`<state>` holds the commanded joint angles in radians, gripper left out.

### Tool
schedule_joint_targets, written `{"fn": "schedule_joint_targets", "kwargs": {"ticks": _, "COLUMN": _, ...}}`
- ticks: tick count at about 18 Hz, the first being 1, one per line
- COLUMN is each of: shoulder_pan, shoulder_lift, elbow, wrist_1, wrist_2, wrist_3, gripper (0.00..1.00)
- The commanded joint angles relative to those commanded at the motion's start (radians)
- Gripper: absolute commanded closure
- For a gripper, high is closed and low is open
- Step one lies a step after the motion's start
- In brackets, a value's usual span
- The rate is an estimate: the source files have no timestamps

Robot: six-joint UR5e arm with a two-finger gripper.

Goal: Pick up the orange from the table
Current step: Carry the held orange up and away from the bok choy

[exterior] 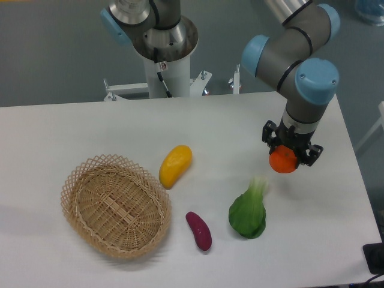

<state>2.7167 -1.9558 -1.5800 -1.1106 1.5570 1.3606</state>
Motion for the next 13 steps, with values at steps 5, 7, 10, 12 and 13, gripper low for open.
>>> {"fn": "schedule_joint_targets", "kwargs": {"ticks": 5, "shoulder_pan": 0.005, "shoulder_lift": -0.002, "elbow": 0.047, "wrist_1": -0.058, "wrist_2": -0.003, "wrist_3": 0.005, "gripper": 0.36}}
{"fn": "schedule_joint_targets", "kwargs": {"ticks": 7, "shoulder_pan": 0.008, "shoulder_lift": -0.005, "elbow": 0.061, "wrist_1": -0.060, "wrist_2": -0.005, "wrist_3": 0.006, "gripper": 0.36}}
{"fn": "schedule_joint_targets", "kwargs": {"ticks": 10, "shoulder_pan": 0.009, "shoulder_lift": -0.028, "elbow": 0.091, "wrist_1": -0.060, "wrist_2": -0.006, "wrist_3": 0.006, "gripper": 0.36}}
{"fn": "schedule_joint_targets", "kwargs": {"ticks": 12, "shoulder_pan": 0.009, "shoulder_lift": -0.029, "elbow": 0.091, "wrist_1": -0.060, "wrist_2": -0.005, "wrist_3": 0.012, "gripper": 0.36}}
{"fn": "schedule_joint_targets", "kwargs": {"ticks": 13, "shoulder_pan": 0.011, "shoulder_lift": -0.029, "elbow": 0.092, "wrist_1": -0.060, "wrist_2": -0.008, "wrist_3": 0.012, "gripper": 0.36}}
